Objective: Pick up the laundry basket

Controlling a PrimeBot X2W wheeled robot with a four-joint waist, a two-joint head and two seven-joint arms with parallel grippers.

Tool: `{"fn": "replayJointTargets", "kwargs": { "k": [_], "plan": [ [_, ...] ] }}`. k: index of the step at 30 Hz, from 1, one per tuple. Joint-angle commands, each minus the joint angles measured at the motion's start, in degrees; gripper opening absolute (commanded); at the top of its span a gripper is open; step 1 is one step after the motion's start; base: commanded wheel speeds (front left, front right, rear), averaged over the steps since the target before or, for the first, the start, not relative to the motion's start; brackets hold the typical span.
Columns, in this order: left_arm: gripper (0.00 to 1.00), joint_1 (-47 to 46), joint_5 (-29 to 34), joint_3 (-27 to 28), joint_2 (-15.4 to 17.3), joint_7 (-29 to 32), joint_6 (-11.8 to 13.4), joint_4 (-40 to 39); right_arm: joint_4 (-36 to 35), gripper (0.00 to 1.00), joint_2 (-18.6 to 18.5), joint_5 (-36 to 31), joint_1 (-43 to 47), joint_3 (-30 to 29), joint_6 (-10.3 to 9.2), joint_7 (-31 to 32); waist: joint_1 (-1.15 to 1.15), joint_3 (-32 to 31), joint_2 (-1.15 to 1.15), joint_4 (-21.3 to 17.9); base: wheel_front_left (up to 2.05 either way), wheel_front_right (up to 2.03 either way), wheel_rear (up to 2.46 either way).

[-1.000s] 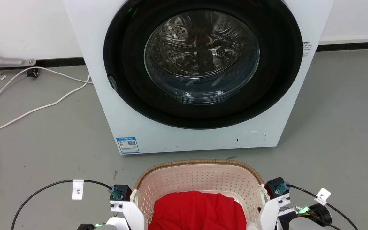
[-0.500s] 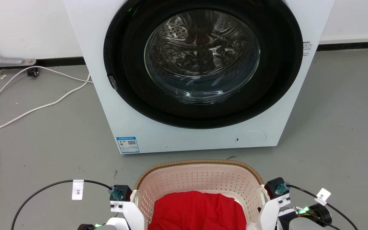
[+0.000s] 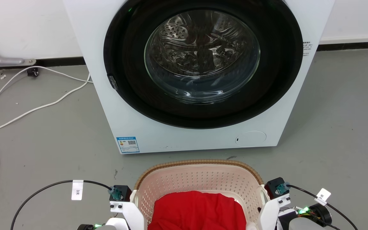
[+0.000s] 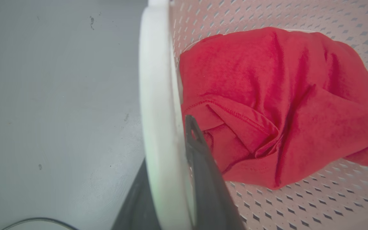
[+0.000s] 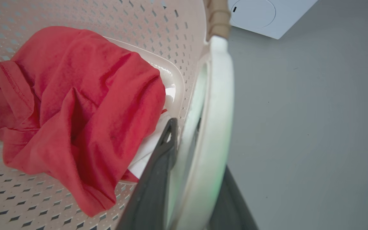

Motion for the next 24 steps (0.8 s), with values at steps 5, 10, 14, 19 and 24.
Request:
{"fn": "replayJointTargets", "kwargs": {
  "k": [5, 10, 14, 19, 24],
  "plan": [
    [0.00, -1.46, -0.41, -0.61, -0.50, -0.48, -0.76, -0.54, -0.53, 0.00, 1.05, 0.12, -0.07, 0.19, 0.79, -0.12, -0.01, 0.22, 0.00, 0.08, 0.00, 0.00, 0.00],
    [0.00, -1.53, -0.85, -0.88, -0.56, -0.66, -0.76, -0.58, -0.53, 0.00, 0.92, 0.11, 0.10, 0.08, 0.79, 0.04, -0.01, 0.24, 0.00, 0.20, 0.00, 0.00, 0.00],
    [0.00, -1.67, -1.22, -1.10, -0.56, -0.82, -0.76, -0.52, -0.53, 0.00, 0.91, 0.06, 0.09, 0.02, 0.79, -0.03, -0.01, 0.22, 0.00, 0.17, 0.00, 0.00, 0.00],
    [0.00, -1.71, -1.49, -1.30, -0.53, -0.69, -0.76, -0.45, -0.53, 0.00, 0.91, 0.01, 0.08, 0.00, 0.79, -0.05, -0.01, 0.17, 0.00, 0.16, 0.00, 0.00, 0.00],
    [0.00, -1.65, -1.78, -1.59, -0.42, -0.81, -0.76, -0.37, -0.53, 0.00, 0.95, 0.02, 0.13, -0.10, 0.79, 0.01, -0.01, 0.07, 0.00, 0.11, 0.00, 0.00, 0.00]
  ]
}}
